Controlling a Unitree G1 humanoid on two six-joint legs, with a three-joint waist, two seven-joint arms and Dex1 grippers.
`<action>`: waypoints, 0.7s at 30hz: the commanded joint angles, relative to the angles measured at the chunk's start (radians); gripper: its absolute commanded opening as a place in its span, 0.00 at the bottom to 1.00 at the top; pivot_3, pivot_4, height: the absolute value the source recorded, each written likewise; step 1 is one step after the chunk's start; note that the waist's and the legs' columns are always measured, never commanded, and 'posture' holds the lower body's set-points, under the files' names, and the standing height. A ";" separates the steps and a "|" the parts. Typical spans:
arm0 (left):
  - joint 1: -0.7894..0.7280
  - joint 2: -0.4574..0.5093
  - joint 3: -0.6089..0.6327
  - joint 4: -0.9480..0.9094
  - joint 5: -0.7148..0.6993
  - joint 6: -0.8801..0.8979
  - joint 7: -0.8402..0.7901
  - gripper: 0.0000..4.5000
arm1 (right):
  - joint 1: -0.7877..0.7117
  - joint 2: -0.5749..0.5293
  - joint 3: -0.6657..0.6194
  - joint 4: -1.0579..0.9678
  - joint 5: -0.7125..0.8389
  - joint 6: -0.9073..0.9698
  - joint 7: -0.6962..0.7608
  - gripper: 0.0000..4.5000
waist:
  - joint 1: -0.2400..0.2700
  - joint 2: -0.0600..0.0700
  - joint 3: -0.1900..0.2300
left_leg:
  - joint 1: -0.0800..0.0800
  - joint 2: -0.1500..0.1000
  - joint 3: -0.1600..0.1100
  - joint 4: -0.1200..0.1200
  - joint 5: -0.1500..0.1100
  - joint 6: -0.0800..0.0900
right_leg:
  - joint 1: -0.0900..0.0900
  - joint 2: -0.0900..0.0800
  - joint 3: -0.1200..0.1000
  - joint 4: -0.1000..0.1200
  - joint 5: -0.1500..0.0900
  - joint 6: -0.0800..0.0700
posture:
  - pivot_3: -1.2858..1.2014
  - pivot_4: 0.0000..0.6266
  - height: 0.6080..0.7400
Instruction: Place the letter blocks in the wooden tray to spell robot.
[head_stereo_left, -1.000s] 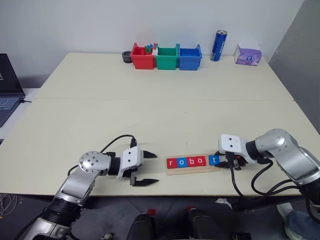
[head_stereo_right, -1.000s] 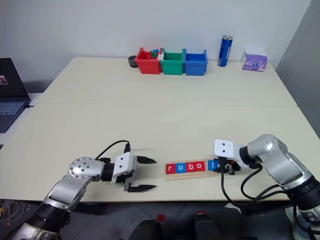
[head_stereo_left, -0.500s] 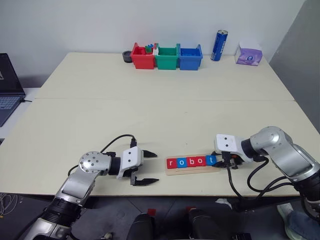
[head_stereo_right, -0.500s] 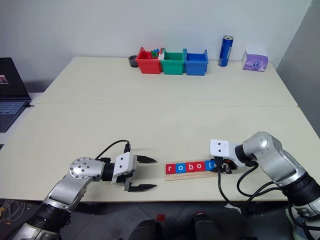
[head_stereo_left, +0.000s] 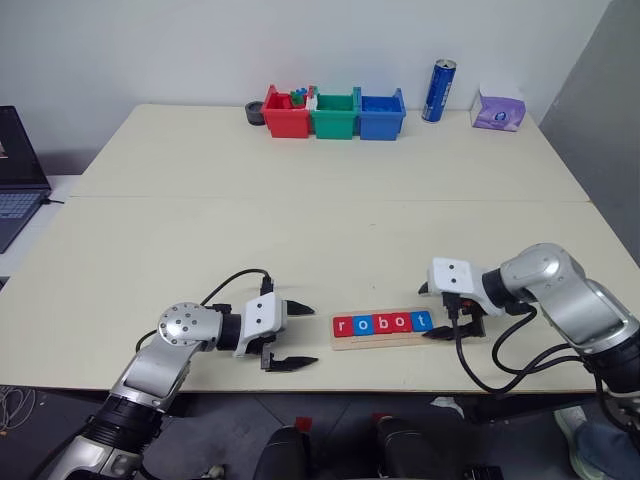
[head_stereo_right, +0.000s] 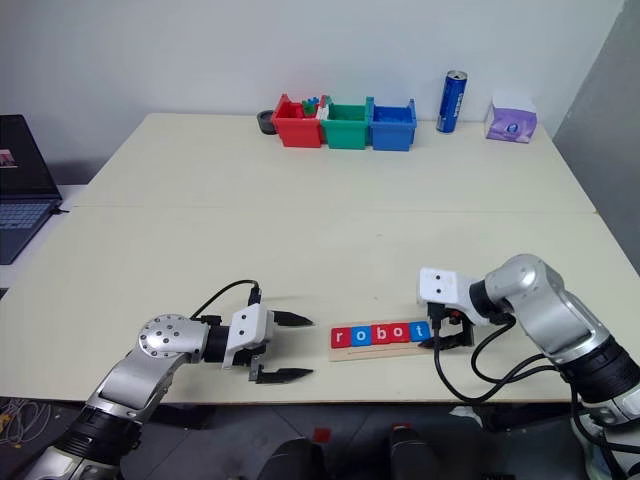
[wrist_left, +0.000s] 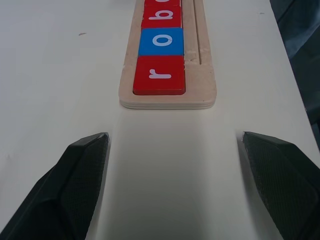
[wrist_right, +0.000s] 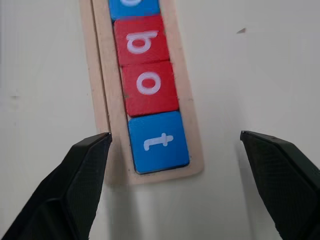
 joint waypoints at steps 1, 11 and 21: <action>0.010 0.014 0.058 -0.055 -0.043 0.020 0.019 1.00 | 0.088 -0.044 -0.188 -0.120 0.111 0.033 -0.012 0.99 | 0.002 0.000 0.000 | 0.000 0.000 0.000 0.000 0.000 0.000 | 0.000 0.000 0.000 0.000 0.000 0.000 | 0.52 0.24 1.00; -0.004 0.037 0.135 -0.137 -0.164 0.123 -0.009 1.00 | 0.389 -0.070 -0.481 -0.286 0.287 0.033 -0.060 0.99 | 0.001 -0.002 0.001 | -0.001 0.000 0.000 0.000 0.000 0.000 | 0.001 -0.001 -0.003 0.000 -0.002 0.003 | 0.52 0.24 1.00; -0.021 0.062 0.109 -0.133 -0.171 0.098 -0.117 1.00 | 0.412 -0.095 -0.474 -0.267 0.306 -0.002 -0.082 0.99 | 0.001 -0.002 0.001 | 0.000 0.000 0.002 0.000 0.000 0.000 | 0.001 0.000 -0.001 0.000 -0.003 0.004 | 0.52 0.24 1.00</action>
